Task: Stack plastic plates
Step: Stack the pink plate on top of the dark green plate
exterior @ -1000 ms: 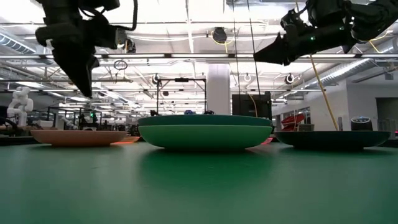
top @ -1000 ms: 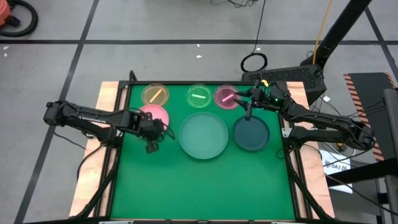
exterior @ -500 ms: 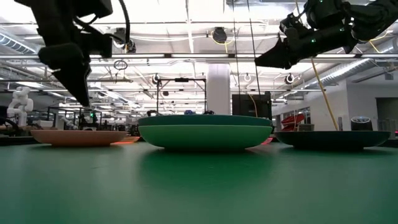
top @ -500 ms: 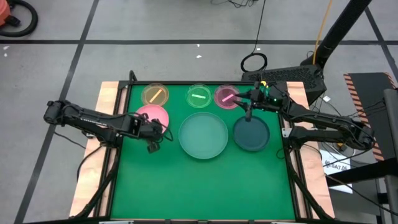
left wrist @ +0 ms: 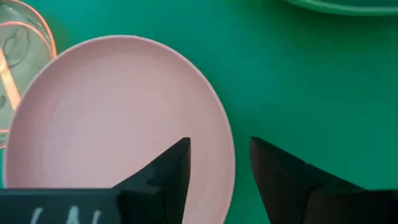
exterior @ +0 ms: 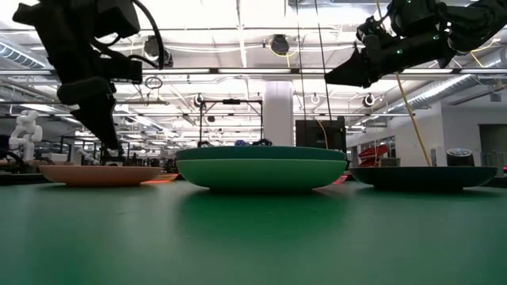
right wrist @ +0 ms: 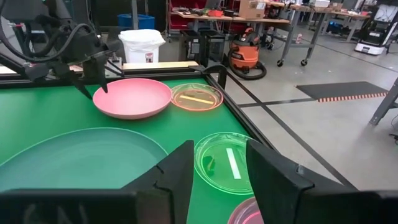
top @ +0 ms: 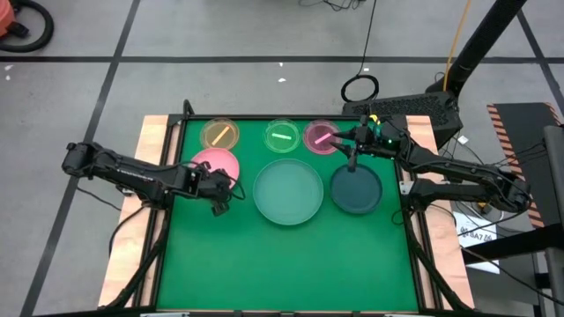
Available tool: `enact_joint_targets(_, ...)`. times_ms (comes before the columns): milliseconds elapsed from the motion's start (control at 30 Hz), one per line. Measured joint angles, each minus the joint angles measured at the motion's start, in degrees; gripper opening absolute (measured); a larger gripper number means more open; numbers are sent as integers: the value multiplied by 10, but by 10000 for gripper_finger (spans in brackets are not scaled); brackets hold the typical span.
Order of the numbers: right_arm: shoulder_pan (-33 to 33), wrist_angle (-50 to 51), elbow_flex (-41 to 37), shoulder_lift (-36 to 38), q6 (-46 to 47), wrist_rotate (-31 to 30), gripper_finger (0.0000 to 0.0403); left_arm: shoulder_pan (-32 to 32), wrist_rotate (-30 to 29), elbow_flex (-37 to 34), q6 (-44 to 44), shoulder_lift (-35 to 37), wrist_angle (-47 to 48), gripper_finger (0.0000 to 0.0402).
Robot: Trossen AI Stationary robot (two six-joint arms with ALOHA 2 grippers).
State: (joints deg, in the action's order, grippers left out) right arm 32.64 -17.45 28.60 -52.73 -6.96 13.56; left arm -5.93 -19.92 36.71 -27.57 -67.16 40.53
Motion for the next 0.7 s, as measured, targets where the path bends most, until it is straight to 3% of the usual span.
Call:
enact_joint_targets(433, 0, 2, 0, 0, 1, 0, 141, 0, -2, -84, -37, 0, -85, 173)
enact_joint_targets(700, 0, 2, 0, 0, 1, 0, 141, 0, -2, -96, -45, 0, -96, 172)
